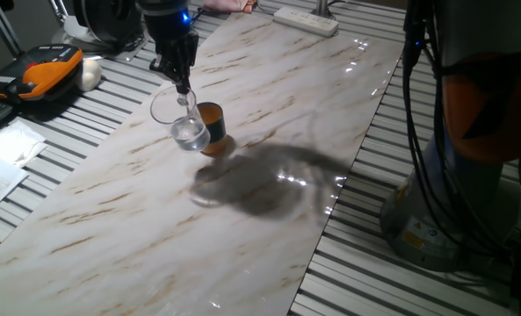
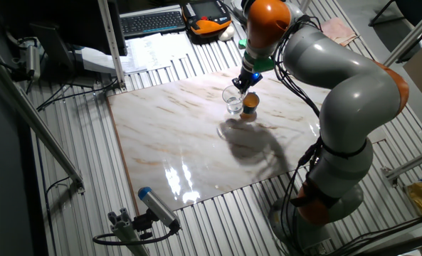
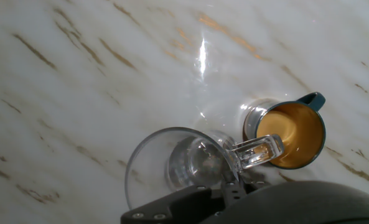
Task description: Pour the water from one cup into another empty cup
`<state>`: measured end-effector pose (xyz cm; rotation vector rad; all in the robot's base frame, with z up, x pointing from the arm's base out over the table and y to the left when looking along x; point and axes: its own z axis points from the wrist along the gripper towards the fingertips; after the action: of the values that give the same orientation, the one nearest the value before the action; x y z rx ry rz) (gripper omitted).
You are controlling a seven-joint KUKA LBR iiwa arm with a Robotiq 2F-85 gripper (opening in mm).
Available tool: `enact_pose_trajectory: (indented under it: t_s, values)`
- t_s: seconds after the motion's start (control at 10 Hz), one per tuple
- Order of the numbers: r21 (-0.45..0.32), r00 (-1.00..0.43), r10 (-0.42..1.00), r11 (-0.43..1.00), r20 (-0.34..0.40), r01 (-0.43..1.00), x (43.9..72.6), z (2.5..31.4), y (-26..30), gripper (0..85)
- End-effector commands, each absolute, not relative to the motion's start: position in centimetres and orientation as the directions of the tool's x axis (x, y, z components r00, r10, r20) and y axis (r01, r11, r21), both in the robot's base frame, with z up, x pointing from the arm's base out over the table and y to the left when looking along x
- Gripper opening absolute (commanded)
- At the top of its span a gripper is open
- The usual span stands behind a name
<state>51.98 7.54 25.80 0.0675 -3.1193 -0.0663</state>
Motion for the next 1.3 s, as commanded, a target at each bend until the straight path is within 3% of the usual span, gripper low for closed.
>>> enact_pose_trajectory:
  t_s: [0.0, 1.2]
  values:
    - [0.043, -0.999, -0.043, 0.998, 0.019, -0.043, 51.8, 25.9, 7.5, 0.0]
    - [0.002, -1.0, -0.014, 1.0, 0.013, -0.014, 49.6, 25.9, 5.4, 0.0]
